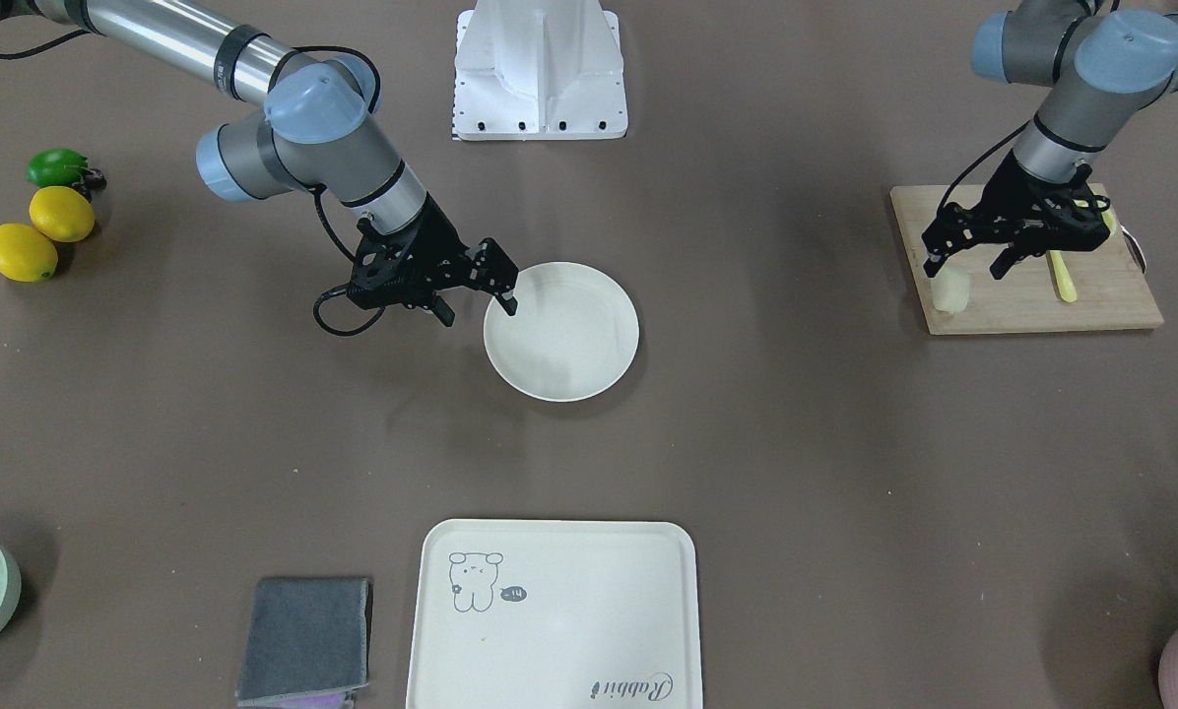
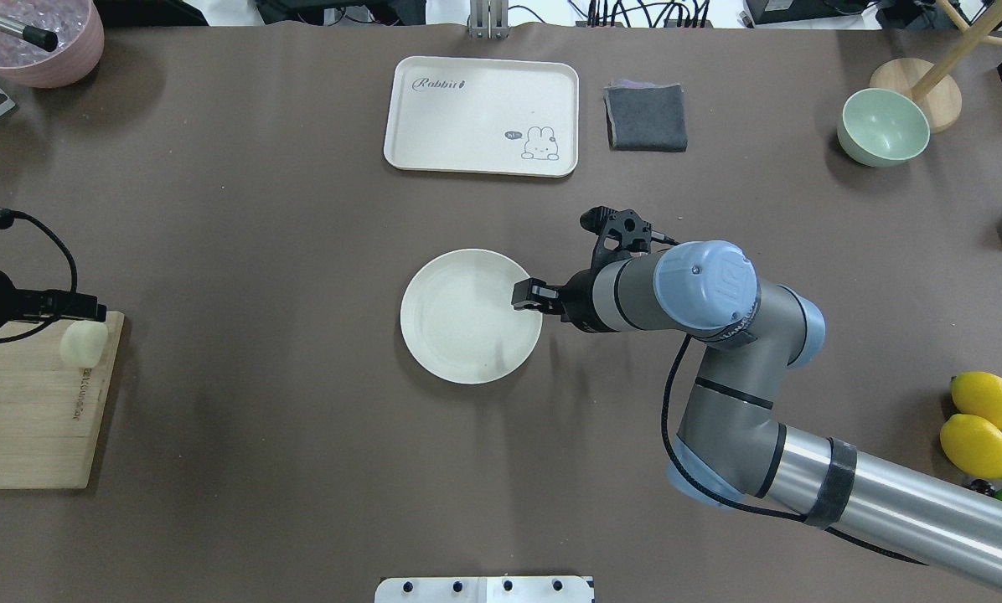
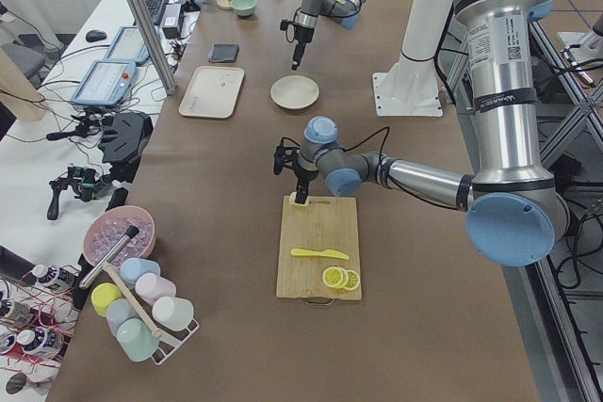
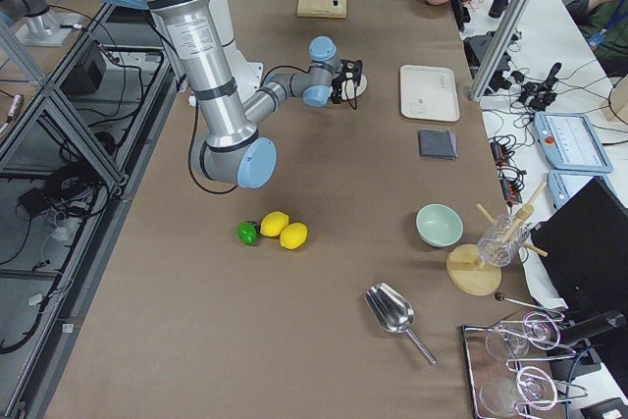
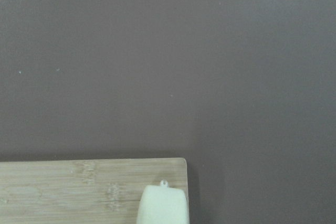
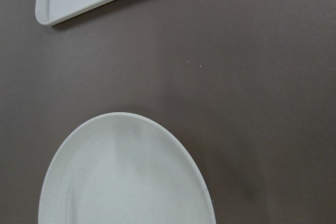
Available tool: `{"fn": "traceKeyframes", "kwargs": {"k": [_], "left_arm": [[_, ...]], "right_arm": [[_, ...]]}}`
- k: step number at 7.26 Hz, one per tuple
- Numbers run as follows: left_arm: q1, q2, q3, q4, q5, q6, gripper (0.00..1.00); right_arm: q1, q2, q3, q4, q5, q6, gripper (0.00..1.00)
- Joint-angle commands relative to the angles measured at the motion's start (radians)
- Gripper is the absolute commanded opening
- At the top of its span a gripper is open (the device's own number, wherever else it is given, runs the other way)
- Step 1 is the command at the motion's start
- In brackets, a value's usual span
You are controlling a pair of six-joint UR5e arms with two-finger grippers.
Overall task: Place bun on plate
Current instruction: 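Open the right gripper off the plate while the left gripper reaches toward the bun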
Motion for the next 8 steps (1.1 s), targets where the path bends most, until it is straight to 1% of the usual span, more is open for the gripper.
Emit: {"fn": "traceKeyframes", "kwargs": {"k": [1, 2, 3, 4, 5, 6, 8], "left_arm": [[0.027, 0.016, 0.002, -0.001, 0.019, 0.034, 0.97], [0.028, 0.016, 0.002, -0.001, 0.019, 0.051, 0.97], [0.028, 0.016, 0.005, -0.001, 0.019, 0.061, 0.91], [0.030, 0.015, 0.005, -0.001, 0.019, 0.081, 0.85], [0.030, 0.015, 0.012, -0.003, 0.021, 0.081, 0.83], [0.030, 0.015, 0.012, -0.003, 0.021, 0.081, 0.82], [0.030, 0.013, 0.014, -0.001, 0.022, 0.081, 0.81]], "right_arm": [[0.054, -0.001, 0.012, 0.000, 0.076, 0.000, 1.00], [0.076, -0.008, 0.016, -0.007, 0.098, 0.000, 1.00], [0.114, -0.012, 0.036, -0.039, 0.160, -0.001, 1.00], [0.140, -0.017, 0.076, -0.085, 0.197, -0.003, 1.00], [0.159, -0.023, 0.114, -0.142, 0.223, -0.010, 1.00], [0.180, -0.041, 0.142, -0.168, 0.253, -0.015, 1.00], [0.237, -0.073, 0.151, -0.170, 0.303, -0.032, 1.00]]}}
